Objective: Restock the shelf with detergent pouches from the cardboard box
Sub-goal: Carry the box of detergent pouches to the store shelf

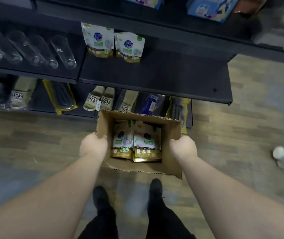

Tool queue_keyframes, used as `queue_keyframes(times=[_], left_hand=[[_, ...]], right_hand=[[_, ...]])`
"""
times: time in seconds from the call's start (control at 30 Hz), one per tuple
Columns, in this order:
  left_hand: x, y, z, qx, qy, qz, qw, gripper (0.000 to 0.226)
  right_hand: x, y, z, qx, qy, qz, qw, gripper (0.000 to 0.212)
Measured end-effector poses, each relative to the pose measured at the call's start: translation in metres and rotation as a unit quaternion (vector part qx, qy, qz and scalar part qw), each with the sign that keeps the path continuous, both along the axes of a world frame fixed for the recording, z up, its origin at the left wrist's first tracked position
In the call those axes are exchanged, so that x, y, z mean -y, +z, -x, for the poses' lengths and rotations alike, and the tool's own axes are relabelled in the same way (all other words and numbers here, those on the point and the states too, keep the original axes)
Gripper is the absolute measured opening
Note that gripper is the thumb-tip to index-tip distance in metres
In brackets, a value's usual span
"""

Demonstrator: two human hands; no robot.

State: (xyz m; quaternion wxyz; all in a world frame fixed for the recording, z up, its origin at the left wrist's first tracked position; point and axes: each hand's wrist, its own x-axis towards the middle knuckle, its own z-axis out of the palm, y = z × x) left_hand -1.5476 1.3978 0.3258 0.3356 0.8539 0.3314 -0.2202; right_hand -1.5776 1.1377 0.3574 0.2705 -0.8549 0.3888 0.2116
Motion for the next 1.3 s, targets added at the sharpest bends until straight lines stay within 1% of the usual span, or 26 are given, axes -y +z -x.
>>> queue_keyframes(times=[0.1,0.23,0.3,0.4,0.5,0.57,0.63,0.73,0.8,0.9,0.93,1.0,1.17,1.23,1.3], left_hand=[[0.015,-0.014,-0.002,-0.011,-0.014,-0.004,1.000,0.028],[0.044,-0.042,-0.003,-0.031,-0.008,-0.014,0.999,0.023],[0.057,-0.063,-0.004,-0.043,0.002,-0.026,0.999,0.027],[0.070,-0.099,-0.010,-0.065,0.019,-0.019,0.998,0.034],[0.072,-0.143,-0.017,-0.083,0.022,-0.005,0.996,0.036],[0.071,-0.176,-0.027,-0.085,0.012,0.004,0.996,0.027],[0.070,-0.211,-0.038,-0.072,0.003,0.024,0.997,0.015],[0.065,-0.259,-0.055,-0.065,-0.021,0.030,0.997,0.017],[0.059,-0.289,-0.066,-0.069,-0.022,0.026,0.997,0.017],[0.050,-0.330,-0.078,-0.066,-0.029,0.034,0.997,0.015],[0.048,-0.344,-0.081,-0.061,-0.042,0.033,0.997,0.017],[0.044,-0.371,-0.087,-0.053,-0.069,0.018,0.996,0.024],[0.040,-0.433,-0.109,-0.071,-0.114,-0.037,0.990,0.042],[0.045,-0.453,-0.125,-0.069,-0.148,-0.080,0.983,0.050],[0.051,-0.466,-0.136,-0.039,-0.170,-0.121,0.977,0.047]], right_hand=[[0.015,-0.016,0.004,-0.014,-0.009,-0.004,1.000,0.015],[0.046,-0.050,-0.005,-0.034,0.001,-0.013,0.999,0.017],[0.060,-0.073,-0.013,-0.043,0.015,-0.020,0.999,0.019],[0.078,-0.110,-0.025,-0.047,0.029,-0.027,0.998,0.021],[0.083,-0.151,-0.038,-0.052,0.044,-0.029,0.997,0.023],[0.082,-0.182,-0.046,-0.045,0.040,-0.040,0.997,0.035],[0.078,-0.216,-0.055,-0.040,0.038,-0.044,0.997,0.036],[0.069,-0.269,-0.068,-0.050,0.041,-0.040,0.997,0.030],[0.062,-0.304,-0.075,-0.056,0.030,-0.037,0.997,0.031],[0.051,-0.354,-0.084,-0.063,0.016,-0.039,0.997,0.042],[0.048,-0.369,-0.087,-0.071,0.016,-0.035,0.997,0.044],[0.044,-0.397,-0.096,-0.084,0.029,-0.029,0.996,0.042],[0.042,-0.459,-0.118,-0.107,0.080,-0.012,0.991,0.030],[0.043,-0.479,-0.128,-0.085,0.098,0.015,0.991,0.037],[0.042,-0.489,-0.135,-0.058,0.104,0.050,0.992,0.044]])
